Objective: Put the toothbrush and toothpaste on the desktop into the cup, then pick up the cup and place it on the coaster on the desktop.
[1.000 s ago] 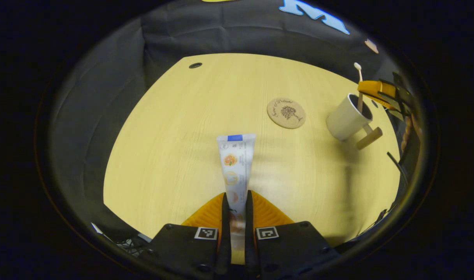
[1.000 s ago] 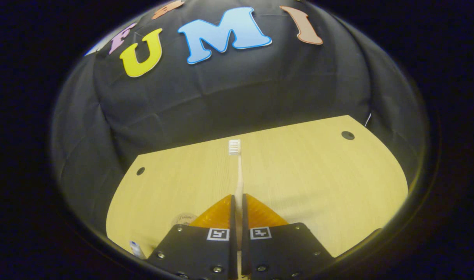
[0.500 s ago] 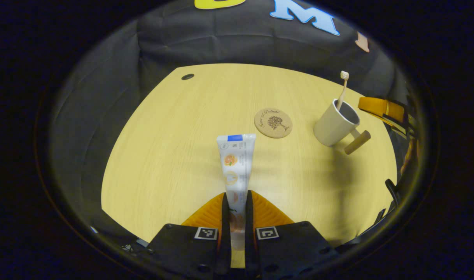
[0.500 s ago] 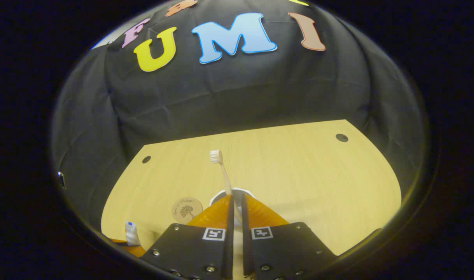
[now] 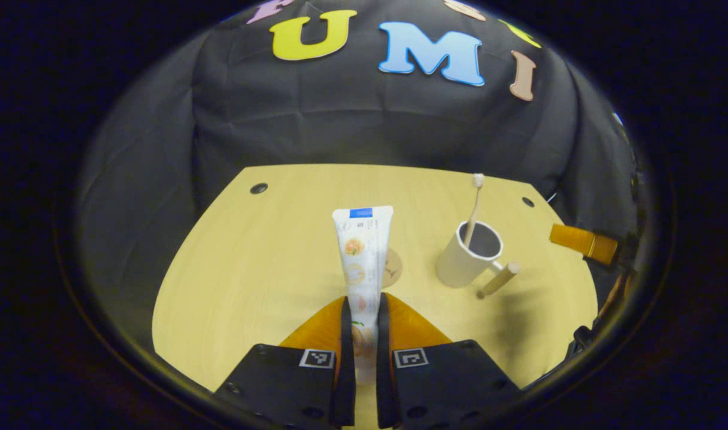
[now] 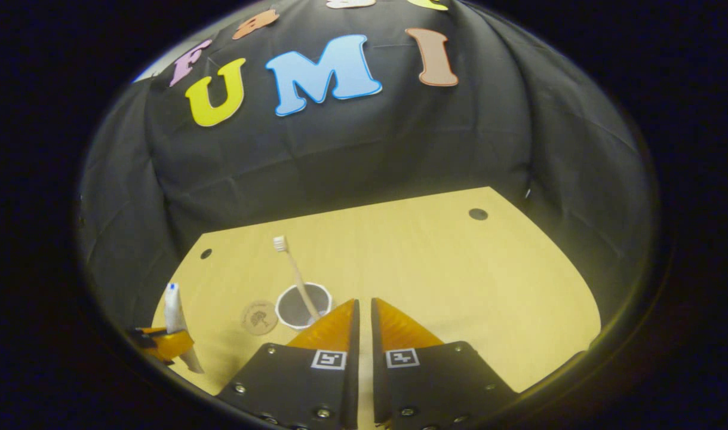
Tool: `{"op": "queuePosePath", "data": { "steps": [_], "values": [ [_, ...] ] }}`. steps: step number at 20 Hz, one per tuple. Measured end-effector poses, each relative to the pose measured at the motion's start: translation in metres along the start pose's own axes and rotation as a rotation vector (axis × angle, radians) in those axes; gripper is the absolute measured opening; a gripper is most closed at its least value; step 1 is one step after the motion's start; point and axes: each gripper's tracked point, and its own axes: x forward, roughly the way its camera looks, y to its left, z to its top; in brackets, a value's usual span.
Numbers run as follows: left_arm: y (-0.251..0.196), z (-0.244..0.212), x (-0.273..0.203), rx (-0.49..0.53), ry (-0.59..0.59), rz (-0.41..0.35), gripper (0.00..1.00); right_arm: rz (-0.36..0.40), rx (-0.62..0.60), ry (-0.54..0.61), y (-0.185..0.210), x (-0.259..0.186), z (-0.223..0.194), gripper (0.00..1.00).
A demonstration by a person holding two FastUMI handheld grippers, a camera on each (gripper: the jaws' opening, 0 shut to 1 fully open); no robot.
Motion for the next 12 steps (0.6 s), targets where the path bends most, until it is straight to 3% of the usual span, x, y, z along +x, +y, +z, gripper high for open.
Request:
{"op": "queuePosePath", "data": {
  "steps": [5,12],
  "values": [
    [-0.065,0.052,0.015,0.079,-0.114,-0.141,0.22,-0.077,0.047,0.003,-0.044,-0.02,-0.008,0.1],
    [-0.164,0.084,0.043,0.228,-0.195,-0.327,0.22,-0.195,0.102,0.048,-0.104,-0.047,-0.033,0.1]
  ]
}}
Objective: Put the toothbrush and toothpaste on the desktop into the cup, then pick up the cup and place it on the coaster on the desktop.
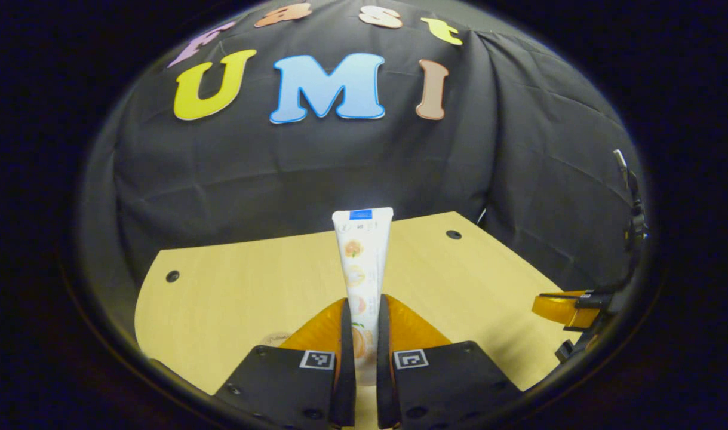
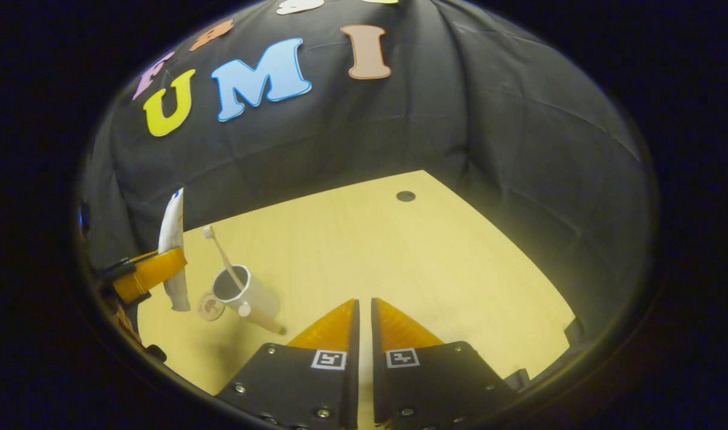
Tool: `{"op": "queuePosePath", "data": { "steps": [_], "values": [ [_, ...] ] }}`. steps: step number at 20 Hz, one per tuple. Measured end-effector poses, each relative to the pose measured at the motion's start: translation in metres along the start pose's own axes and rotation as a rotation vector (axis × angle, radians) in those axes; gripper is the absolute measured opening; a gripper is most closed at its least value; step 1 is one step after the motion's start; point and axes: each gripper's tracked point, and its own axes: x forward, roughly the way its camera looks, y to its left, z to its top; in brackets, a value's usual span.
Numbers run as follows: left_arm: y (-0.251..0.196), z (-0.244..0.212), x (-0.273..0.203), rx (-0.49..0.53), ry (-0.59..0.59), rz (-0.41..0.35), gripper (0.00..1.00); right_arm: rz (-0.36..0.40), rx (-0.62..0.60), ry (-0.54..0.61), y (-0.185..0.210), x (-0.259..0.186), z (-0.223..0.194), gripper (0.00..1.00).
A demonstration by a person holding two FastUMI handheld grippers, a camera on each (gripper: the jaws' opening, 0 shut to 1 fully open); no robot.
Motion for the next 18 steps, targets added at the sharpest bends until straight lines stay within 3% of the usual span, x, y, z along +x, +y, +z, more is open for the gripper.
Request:
{"op": "queuePosePath", "data": {
  "steps": [9,18],
  "values": [
    [-0.025,0.005,0.071,0.062,-0.03,-0.076,0.22,-0.095,0.077,0.058,-0.049,-0.013,-0.022,0.1],
    [-0.009,-0.027,0.101,0.062,-0.05,-0.009,0.22,-0.157,0.06,0.129,-0.075,-0.026,-0.048,0.1]
  ]
}}
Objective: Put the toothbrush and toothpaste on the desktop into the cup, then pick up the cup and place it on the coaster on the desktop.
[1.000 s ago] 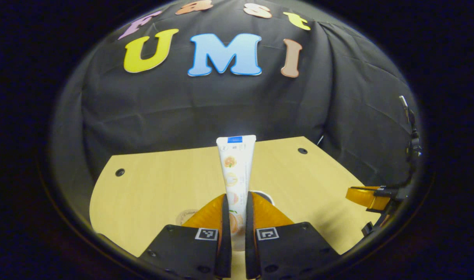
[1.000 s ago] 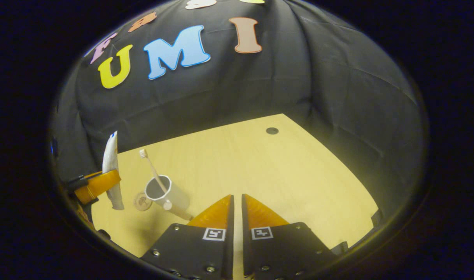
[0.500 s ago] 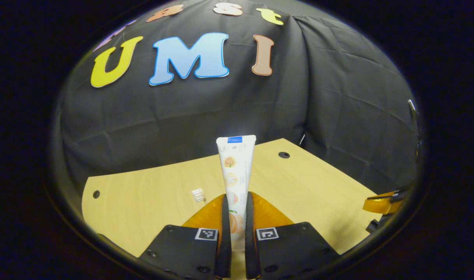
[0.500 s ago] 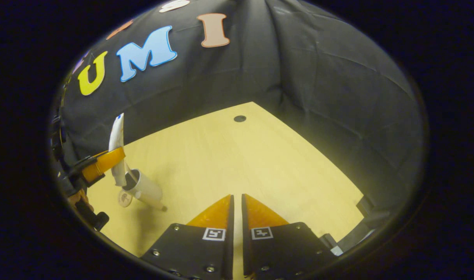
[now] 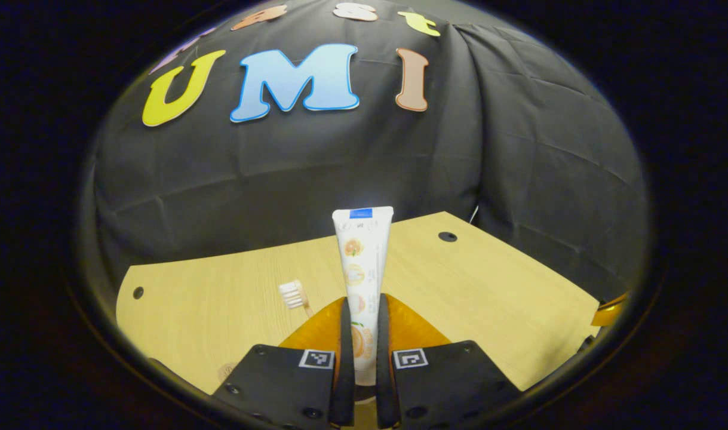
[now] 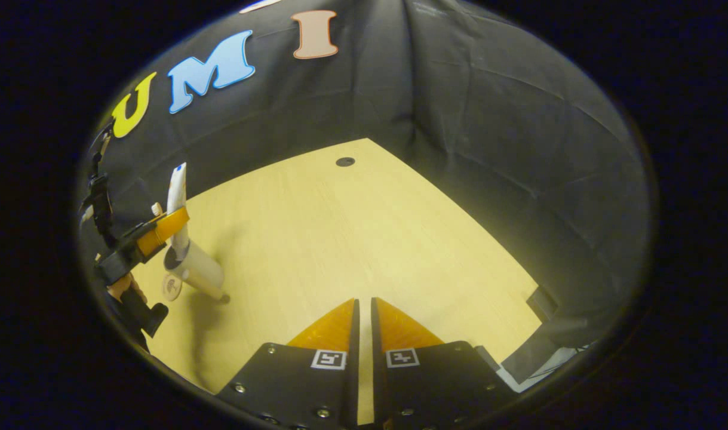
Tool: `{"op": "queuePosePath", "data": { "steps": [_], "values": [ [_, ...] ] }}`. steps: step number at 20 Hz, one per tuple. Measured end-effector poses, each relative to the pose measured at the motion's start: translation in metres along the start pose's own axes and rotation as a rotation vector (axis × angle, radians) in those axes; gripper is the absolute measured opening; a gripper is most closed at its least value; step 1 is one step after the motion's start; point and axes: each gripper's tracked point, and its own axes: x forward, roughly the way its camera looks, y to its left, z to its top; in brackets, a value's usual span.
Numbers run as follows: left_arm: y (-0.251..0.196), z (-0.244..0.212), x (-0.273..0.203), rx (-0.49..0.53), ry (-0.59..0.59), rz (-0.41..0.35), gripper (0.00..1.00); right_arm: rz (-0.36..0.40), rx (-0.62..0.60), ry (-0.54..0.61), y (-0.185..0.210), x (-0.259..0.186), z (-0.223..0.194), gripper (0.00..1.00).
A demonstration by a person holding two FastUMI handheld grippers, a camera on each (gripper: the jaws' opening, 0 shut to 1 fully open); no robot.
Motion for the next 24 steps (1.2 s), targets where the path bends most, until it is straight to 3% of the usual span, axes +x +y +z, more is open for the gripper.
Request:
{"op": "queuePosePath", "data": {
  "steps": [5,10,11,18,21,24],
  "values": [
    [0.005,-0.013,-0.004,0.027,-0.003,0.048,0.22,0.002,-0.004,0.02,0.002,-0.001,-0.008,0.1],
    [0.001,-0.018,-0.01,0.036,-0.029,0.069,0.36,0.02,-0.023,0.027,0.01,-0.005,-0.011,0.1],
    [0.0,-0.017,-0.013,0.032,-0.029,0.076,0.45,0.023,-0.025,0.027,0.011,-0.005,-0.012,0.1],
    [-0.003,-0.015,-0.038,0.005,-0.024,0.097,0.52,0.051,-0.021,0.018,0.019,-0.007,-0.007,0.1],
    [-0.005,-0.015,-0.056,-0.002,-0.017,0.102,0.69,0.081,-0.034,0.006,0.029,-0.008,-0.001,0.1],
    [-0.001,-0.018,-0.08,-0.014,-0.009,0.114,0.74,0.131,-0.066,-0.004,0.046,-0.007,0.006,0.1]
  ]
}}
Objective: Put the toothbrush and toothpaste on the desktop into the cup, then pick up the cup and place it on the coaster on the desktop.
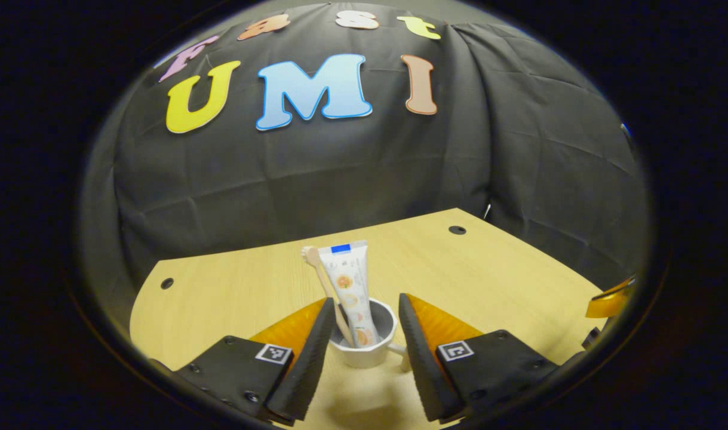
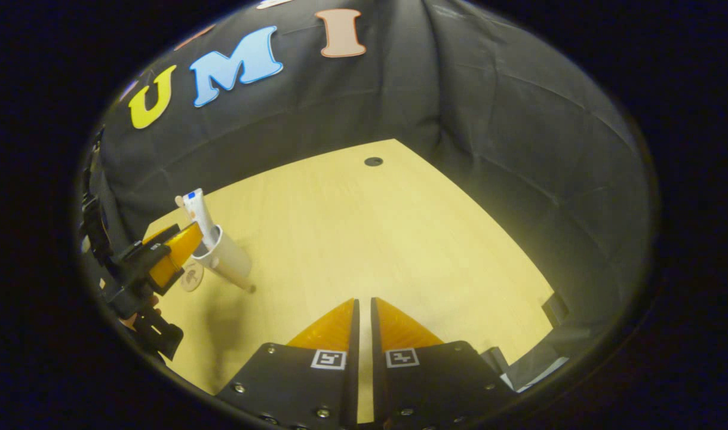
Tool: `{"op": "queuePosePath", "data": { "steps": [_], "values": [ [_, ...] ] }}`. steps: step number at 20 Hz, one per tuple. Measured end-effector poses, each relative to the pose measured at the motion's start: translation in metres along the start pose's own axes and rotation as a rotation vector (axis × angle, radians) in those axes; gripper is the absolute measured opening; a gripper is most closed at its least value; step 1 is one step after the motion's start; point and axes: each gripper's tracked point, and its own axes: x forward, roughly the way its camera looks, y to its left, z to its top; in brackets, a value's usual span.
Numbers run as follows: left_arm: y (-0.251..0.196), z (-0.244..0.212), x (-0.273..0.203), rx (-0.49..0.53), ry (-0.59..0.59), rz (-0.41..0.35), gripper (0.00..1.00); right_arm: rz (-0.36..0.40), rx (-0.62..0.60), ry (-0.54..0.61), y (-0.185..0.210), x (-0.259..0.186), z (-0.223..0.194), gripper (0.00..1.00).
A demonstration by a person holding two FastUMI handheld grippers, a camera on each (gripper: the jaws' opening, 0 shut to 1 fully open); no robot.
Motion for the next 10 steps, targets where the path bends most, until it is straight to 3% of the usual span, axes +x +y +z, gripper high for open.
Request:
{"op": "queuePosePath", "data": {
  "steps": [5,10],
  "values": [
    [0.025,-0.013,-0.043,-0.037,0.039,0.036,0.86,0.096,-0.061,0.005,0.03,0.006,0.007,0.1],
    [0.057,-0.021,-0.087,-0.075,0.06,0.097,0.87,0.215,-0.134,0.025,0.07,0.014,0.014,0.1]
  ]
}}
